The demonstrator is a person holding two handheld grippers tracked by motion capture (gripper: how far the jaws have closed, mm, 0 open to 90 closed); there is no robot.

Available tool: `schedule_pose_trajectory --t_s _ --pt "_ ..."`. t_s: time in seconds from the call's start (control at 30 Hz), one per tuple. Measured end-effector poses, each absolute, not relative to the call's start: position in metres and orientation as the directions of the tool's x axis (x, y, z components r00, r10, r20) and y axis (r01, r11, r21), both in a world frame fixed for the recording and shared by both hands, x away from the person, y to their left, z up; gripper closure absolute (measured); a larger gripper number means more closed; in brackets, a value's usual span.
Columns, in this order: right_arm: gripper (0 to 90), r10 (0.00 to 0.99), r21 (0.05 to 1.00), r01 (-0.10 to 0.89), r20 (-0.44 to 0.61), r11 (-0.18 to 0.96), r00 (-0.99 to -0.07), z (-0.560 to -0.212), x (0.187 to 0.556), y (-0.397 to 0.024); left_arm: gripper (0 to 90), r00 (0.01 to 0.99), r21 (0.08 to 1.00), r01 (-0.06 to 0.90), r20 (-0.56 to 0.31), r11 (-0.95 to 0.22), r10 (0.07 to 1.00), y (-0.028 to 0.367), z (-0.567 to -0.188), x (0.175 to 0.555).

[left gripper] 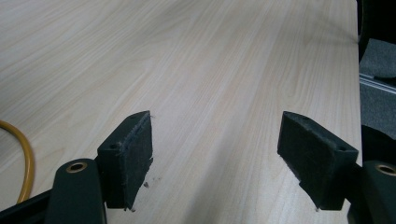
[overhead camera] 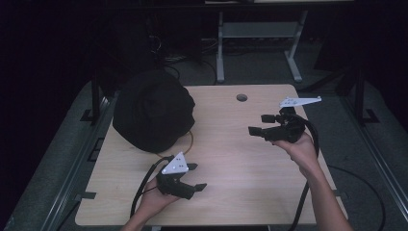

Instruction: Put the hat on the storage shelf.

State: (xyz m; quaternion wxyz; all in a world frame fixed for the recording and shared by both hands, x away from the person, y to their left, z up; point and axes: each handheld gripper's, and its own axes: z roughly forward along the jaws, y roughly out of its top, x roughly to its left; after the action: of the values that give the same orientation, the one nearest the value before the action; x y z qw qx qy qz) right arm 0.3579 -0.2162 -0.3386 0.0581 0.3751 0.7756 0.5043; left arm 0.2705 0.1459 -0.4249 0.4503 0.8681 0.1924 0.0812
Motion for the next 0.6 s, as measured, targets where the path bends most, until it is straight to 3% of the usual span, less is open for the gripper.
schedule_pose_trajectory --t_s 0.6 --pt "14.5 0.656 0.816 0.539 0.293 0.208 -0.696 -0.359 0.335 -0.236 25.9 0.904 0.817 0.28 -0.048 -0.505 0.425 0.153 -0.425 0.272"
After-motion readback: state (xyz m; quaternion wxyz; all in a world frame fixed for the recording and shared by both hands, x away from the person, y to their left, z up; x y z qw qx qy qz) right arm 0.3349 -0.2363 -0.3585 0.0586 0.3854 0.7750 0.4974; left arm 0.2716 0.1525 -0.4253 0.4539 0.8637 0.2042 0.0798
